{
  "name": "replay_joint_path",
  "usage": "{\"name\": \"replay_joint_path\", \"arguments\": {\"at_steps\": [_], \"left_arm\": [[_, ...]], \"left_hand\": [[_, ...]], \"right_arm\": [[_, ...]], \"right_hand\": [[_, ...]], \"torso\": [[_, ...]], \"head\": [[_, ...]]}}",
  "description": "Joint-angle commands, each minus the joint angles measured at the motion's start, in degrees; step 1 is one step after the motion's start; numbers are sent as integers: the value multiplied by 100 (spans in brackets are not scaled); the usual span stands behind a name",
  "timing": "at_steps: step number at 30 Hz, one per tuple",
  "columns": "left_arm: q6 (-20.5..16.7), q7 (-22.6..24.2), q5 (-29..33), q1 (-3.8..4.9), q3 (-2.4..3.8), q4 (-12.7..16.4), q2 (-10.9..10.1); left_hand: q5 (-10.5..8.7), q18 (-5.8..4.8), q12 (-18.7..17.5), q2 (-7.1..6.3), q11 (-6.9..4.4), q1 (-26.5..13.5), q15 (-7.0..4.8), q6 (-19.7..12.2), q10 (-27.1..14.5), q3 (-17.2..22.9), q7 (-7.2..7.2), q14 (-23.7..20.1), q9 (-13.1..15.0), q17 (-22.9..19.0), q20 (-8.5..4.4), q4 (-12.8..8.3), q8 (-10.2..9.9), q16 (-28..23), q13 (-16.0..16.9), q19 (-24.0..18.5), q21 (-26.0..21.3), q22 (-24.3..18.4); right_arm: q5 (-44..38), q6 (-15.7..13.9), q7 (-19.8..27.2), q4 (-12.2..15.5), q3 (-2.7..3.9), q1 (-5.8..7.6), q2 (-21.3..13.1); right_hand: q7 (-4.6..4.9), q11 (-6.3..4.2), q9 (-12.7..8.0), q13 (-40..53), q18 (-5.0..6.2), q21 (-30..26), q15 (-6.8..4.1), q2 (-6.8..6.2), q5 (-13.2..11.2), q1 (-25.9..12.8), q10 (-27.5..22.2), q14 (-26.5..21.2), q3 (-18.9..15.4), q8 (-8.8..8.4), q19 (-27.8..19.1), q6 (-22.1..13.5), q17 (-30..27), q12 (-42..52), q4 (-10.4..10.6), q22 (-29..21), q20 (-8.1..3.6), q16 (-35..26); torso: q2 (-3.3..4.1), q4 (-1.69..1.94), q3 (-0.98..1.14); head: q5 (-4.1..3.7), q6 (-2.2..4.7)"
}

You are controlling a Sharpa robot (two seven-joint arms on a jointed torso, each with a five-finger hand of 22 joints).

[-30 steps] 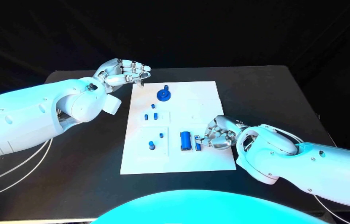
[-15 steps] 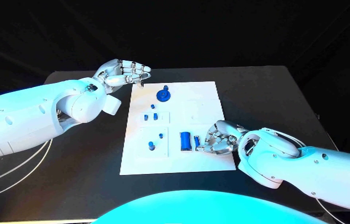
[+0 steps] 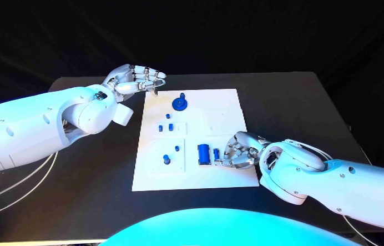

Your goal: Assemble the parts on the task board

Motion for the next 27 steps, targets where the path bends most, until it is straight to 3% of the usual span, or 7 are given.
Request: {"name": "replay_joint_path", "arguments": {"at_steps": [1, 10, 17, 27], "left_arm": [[98, 28, -23, 3, 3, 8, 8], [116, 17, -33, 3, 3, 9, 12], [118, 17, -35, 3, 3, 10, 10], [111, 23, -36, 3, 2, 8, 4]], "left_hand": [[25, 75, 26, 29, 19, -48, 10, -43, -42, -37, 10, -35, -7, -8, 20, 12, 26, -32, -7, -18, -25, -8], [25, 75, 26, 29, 19, -48, 10, -43, -42, -37, 10, -35, -7, -8, 20, 12, 26, -32, -7, -18, -25, -8], [25, 75, 26, 29, 19, -48, 10, -43, -42, -37, 10, -35, -7, -8, 20, 12, 26, -32, -7, -18, -25, -8], [25, 75, 26, 29, 19, -48, 10, -43, -42, -37, 10, -35, -7, -8, 20, 12, 26, -32, -7, -18, -25, -8]], "right_arm": [[-89, -27, -20, -43, -6, -13, 16], [-94, 103, -19, -104, -5, -14, 53], [-113, 163, -21, -139, -5, -14, 71], [-112, -191, 126, -44, -3, -14, 8]], "right_hand": [[15, -35, -7, 1144, -86, -3, -36, 55, 20, 26, 350, 536, -21, -18, 325, -9, 1269, -23, 34, 1286, -34, 12], [12, -36, -10, 1145, -84, -12, -35, 46, 16, 53, 350, 535, -45, -22, 322, -15, 1261, -25, 16, 1283, -34, 9], [-16, -59, -36, 1144, -78, -40, -53, 62, 50, 537, 345, 533, 71, -51, 313, -30, 1251, -41, -98, 1276, -44, 4], [7, -43, -52, 1143, -79, -41, -43, 24, 37, 467, 344, 533, 8, -64, 313, -14, 1252, -48, 27, 1276, -40, 4]], "torso": [[0, -3, 3], [-4, -10, -3], [-8, -4, 6], [-10, -6, 3]], "head": [[0, -4], [2, -1], [-3, 0], [2, 35]]}}
